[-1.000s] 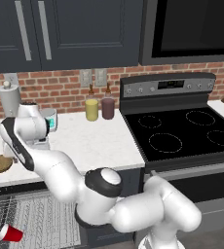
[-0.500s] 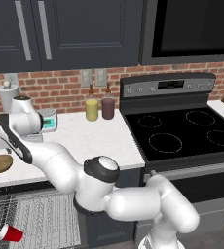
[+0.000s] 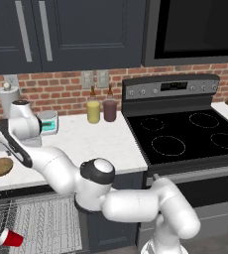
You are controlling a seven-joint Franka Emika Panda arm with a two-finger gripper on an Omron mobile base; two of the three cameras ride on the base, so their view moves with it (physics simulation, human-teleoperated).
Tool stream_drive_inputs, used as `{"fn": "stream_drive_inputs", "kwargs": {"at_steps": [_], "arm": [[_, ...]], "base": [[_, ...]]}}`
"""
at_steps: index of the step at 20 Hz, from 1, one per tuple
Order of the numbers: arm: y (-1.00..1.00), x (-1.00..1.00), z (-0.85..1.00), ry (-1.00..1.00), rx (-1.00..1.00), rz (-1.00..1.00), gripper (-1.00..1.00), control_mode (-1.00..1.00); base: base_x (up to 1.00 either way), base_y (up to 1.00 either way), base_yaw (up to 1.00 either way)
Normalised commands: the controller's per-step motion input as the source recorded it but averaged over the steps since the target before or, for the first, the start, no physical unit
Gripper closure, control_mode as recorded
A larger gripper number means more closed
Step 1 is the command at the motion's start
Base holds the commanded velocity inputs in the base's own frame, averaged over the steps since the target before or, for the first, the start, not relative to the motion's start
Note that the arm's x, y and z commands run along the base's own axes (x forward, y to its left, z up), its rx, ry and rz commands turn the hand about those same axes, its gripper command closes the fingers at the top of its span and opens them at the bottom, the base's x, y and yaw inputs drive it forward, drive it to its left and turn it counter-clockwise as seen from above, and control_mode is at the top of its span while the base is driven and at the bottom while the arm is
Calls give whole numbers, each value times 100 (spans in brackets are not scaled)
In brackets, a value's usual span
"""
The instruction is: Pick up the cup and bowl from the counter, place them in the dishwasher, and close the dishwasher door.
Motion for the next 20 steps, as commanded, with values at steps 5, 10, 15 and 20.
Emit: {"fn": "stream_drive_inputs", "kwargs": {"at_steps": [5,10,15,20], "arm": [[40,8,-29,0,1,0,-100,-100],[29,2,-20,0,0,0,-100,-100],[0,7,-10,-1,0,0,-100,-100],[0,11,-26,0,0,0,-100,-100]], "base": [[0,0,0],[0,0,0],[0,0,0],[0,0,0]]}}
